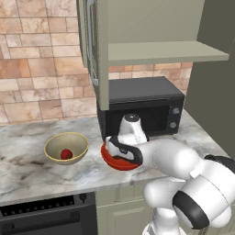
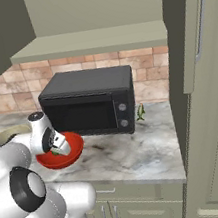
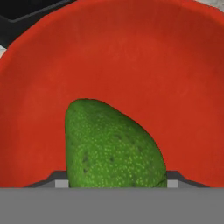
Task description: Pick both bowls and place them on the counter. Then place the avocado in one bowl and place the tomato in the other bowl.
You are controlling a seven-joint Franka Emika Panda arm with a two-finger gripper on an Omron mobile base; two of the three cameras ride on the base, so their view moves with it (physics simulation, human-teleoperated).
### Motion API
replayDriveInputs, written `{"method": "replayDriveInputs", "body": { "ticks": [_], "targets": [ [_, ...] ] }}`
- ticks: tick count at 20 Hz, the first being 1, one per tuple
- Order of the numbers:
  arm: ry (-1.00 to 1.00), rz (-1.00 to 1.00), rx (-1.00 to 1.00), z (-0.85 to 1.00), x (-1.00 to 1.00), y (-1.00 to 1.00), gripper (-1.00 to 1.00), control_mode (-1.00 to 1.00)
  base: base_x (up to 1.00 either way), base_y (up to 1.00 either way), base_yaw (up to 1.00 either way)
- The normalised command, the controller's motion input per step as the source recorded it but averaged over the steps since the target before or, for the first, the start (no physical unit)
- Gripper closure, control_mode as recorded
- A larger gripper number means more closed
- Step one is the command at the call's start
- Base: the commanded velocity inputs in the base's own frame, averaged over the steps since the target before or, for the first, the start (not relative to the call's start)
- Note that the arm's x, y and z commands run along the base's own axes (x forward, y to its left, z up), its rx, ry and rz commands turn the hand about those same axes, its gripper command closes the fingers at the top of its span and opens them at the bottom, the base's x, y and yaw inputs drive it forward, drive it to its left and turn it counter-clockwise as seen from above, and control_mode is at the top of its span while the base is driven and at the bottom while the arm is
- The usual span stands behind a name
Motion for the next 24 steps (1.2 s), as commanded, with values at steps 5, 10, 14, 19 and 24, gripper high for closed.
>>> {"method": "replayDriveInputs", "body": {
  "ticks": [5, 10, 14, 19, 24],
  "targets": [
    [0.08, 0.03, 0.0, -0.11, 0.26, 0.11, 1.0, -1.0, 0.0, 0.0, 0.0],
    [0.06, 0.05, 0.0, -0.06, 0.13, 0.05, 1.0, -1.0, 0.0, 0.0, 0.0],
    [0.0, 0.05, 0.0, -0.06, -0.05, 0.02, 1.0, -1.0, 0.0, 0.0, 0.0],
    [0.0, 0.04, 0.0, -0.15, -0.04, 0.0, 1.0, -1.0, 0.0, 0.0, 0.0],
    [0.0, 0.03, 0.0, -0.16, -0.08, 0.0, 1.0, -1.0, 0.0, 0.0, 0.0]
  ]
}}
